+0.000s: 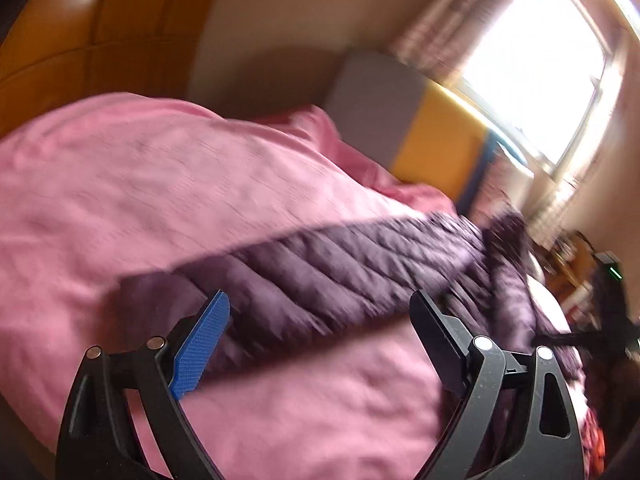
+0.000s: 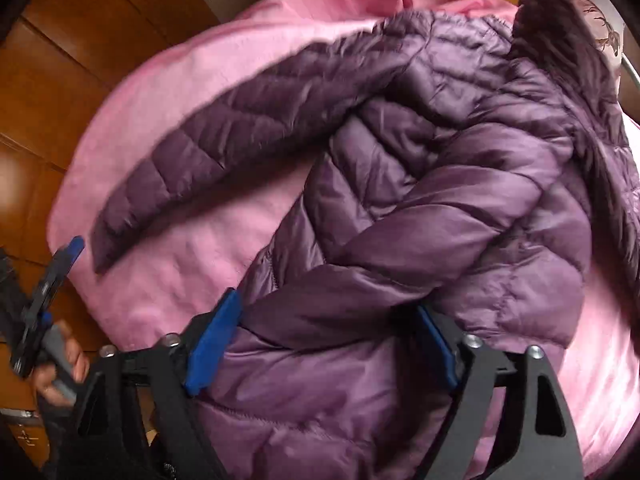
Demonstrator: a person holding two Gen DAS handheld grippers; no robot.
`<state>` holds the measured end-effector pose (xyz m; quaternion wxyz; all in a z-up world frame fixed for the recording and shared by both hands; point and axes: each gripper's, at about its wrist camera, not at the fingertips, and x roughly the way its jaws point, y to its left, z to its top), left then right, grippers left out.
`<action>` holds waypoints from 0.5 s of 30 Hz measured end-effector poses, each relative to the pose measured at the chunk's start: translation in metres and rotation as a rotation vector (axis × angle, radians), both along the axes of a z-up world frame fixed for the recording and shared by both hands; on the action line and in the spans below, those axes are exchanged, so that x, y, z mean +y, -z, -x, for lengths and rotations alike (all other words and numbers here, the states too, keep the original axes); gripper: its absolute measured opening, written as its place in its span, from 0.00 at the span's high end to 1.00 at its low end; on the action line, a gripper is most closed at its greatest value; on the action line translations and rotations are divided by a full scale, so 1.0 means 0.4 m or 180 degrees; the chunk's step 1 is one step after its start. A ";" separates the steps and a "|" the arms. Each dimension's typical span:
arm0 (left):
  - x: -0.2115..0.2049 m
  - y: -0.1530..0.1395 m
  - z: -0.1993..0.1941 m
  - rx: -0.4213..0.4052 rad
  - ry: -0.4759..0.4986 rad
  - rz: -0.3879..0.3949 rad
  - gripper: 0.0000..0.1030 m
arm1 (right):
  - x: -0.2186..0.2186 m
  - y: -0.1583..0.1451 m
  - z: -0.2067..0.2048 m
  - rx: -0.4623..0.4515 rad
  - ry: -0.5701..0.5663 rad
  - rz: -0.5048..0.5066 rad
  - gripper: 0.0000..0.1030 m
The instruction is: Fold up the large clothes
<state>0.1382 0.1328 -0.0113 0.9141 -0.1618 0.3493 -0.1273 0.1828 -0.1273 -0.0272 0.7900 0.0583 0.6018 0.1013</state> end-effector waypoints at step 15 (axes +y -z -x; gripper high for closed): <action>-0.279 0.160 -0.015 0.0673 0.1236 0.0920 0.14 | -0.487 -0.078 0.339 -0.0599 0.1045 0.0546 0.95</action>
